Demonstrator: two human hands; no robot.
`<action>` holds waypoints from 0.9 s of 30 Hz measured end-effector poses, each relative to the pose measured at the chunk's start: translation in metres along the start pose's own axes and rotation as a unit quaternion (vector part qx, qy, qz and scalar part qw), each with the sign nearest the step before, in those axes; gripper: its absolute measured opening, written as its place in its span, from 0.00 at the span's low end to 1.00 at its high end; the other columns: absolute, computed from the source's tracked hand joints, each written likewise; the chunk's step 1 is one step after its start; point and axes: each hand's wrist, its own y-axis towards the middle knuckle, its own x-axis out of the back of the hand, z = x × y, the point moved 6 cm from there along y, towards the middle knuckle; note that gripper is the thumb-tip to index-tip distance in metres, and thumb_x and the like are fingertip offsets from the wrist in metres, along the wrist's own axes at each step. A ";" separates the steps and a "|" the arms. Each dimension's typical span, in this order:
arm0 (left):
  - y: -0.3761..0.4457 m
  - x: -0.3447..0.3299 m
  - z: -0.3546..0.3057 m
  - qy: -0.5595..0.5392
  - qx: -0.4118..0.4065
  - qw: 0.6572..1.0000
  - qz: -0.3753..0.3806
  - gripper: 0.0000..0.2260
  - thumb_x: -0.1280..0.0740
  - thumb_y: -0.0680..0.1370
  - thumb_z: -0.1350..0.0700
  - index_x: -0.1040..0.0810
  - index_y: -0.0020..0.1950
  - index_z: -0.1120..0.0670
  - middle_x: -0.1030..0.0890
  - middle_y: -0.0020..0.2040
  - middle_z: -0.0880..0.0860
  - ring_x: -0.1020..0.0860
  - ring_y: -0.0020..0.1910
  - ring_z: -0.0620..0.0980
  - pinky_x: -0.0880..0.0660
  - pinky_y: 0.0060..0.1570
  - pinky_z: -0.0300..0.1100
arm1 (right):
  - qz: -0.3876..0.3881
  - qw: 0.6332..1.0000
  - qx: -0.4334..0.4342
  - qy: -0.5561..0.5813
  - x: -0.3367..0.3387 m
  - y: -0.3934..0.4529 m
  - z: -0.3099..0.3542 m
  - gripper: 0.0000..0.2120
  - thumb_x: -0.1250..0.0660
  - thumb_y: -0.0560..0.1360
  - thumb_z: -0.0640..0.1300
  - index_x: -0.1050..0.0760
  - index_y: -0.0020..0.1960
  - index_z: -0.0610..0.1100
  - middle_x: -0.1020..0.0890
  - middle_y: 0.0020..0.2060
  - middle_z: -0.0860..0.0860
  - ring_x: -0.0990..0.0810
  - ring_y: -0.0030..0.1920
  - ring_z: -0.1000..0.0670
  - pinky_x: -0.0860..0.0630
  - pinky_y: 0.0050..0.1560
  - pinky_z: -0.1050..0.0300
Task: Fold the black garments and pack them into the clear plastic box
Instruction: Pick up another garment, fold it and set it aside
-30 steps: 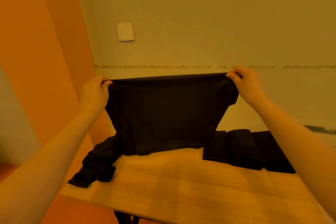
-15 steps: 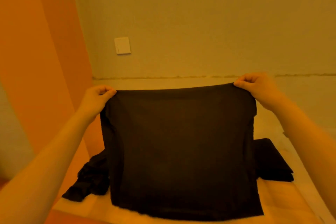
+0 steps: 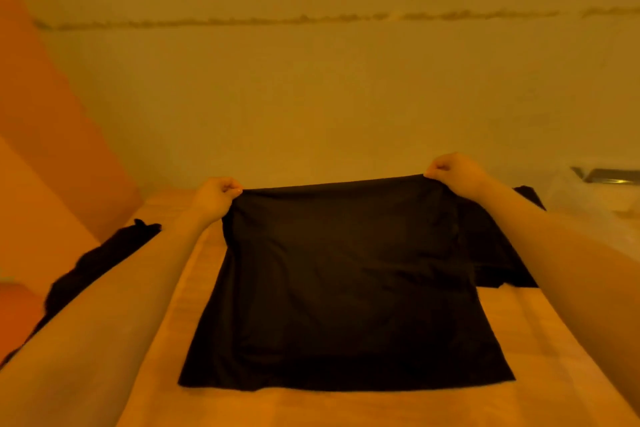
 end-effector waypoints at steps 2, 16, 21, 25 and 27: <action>0.017 -0.011 0.007 0.015 0.008 1.000 -0.023 0.07 0.39 0.80 0.60 0.22 0.50 0.61 0.24 0.47 0.56 0.28 0.48 0.51 0.32 0.47 0.43 | 0.002 1.000 -0.008 -0.016 -0.010 0.017 -0.011 0.10 0.37 0.77 0.42 0.22 0.49 0.35 0.21 0.48 0.39 0.24 0.47 0.44 0.29 0.47 0.54; -0.142 -0.064 0.007 0.167 -0.148 0.975 0.011 0.26 0.43 0.78 0.40 0.37 0.73 0.50 0.42 0.75 0.48 0.48 0.74 0.44 0.51 0.68 0.38 | -0.104 0.975 0.166 -0.105 -0.079 -0.167 0.022 0.18 0.40 0.77 0.51 0.27 0.65 0.46 0.25 0.63 0.50 0.29 0.64 0.53 0.32 0.63 0.57; -0.198 -0.065 0.047 0.294 -0.111 0.946 0.075 0.51 0.76 0.59 0.25 0.57 0.76 0.51 0.56 0.77 0.49 0.64 0.70 0.42 0.62 0.69 0.42 | 0.093 0.967 0.091 -0.221 -0.128 -0.222 -0.017 0.45 0.78 0.59 0.76 0.63 0.70 0.56 0.62 0.69 0.60 0.63 0.70 0.59 0.61 0.70 0.59; -0.207 -0.058 0.054 0.320 -0.107 0.939 0.073 0.55 0.83 0.55 0.27 0.58 0.76 0.50 0.56 0.77 0.49 0.64 0.70 0.43 0.60 0.71 0.45 | 0.121 0.952 0.080 -0.270 -0.130 -0.242 -0.022 0.54 0.90 0.44 0.72 0.69 0.68 0.56 0.67 0.68 0.59 0.69 0.69 0.57 0.65 0.69 0.57; -0.213 -0.054 0.055 0.321 -0.107 0.938 0.076 0.55 0.83 0.54 0.26 0.59 0.76 0.51 0.56 0.77 0.49 0.64 0.70 0.42 0.59 0.72 0.46 | 0.129 0.951 0.079 -0.269 -0.130 -0.257 -0.016 0.55 0.89 0.44 0.72 0.70 0.68 0.55 0.67 0.69 0.58 0.69 0.69 0.56 0.65 0.70 0.56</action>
